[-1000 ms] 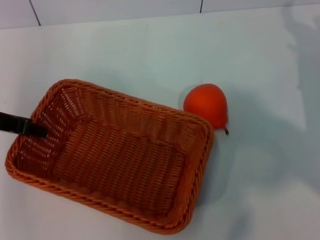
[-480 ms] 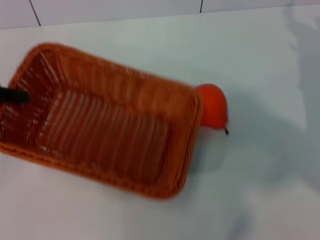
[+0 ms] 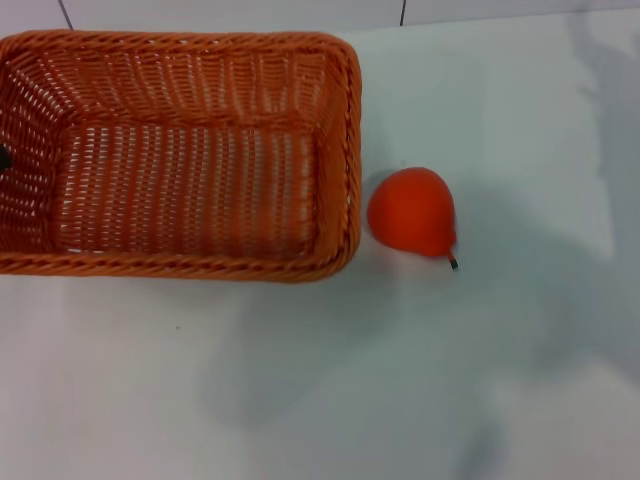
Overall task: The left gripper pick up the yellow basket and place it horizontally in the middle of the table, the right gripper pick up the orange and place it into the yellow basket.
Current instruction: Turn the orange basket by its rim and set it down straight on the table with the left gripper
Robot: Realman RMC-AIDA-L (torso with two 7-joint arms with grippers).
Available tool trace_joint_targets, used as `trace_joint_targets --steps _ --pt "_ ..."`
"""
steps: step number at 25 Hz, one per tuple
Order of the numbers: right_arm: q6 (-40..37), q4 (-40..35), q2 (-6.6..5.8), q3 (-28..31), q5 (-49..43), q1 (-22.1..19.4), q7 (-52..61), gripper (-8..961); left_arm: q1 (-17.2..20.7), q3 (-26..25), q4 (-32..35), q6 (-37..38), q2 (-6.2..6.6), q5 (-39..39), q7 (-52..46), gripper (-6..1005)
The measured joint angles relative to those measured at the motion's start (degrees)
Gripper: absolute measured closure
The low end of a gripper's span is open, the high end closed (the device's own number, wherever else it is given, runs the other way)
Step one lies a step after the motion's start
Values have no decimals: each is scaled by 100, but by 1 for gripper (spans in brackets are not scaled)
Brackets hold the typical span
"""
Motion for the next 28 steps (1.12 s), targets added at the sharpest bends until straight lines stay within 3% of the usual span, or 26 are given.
trace_joint_targets --steps 5,7,15,28 --pt "-5 -12 -8 13 8 -1 6 9 218 13 -137 -386 -236 -259 29 845" --pt "-15 -45 -9 1 8 4 10 9 304 39 -350 -527 -270 -377 76 845" --pt "-3 -92 -11 -15 -24 45 13 8 600 56 -1032 -1119 -271 -533 252 845" --pt "230 -228 -13 -15 6 86 -17 9 572 100 -1404 -1225 -278 -553 295 845"
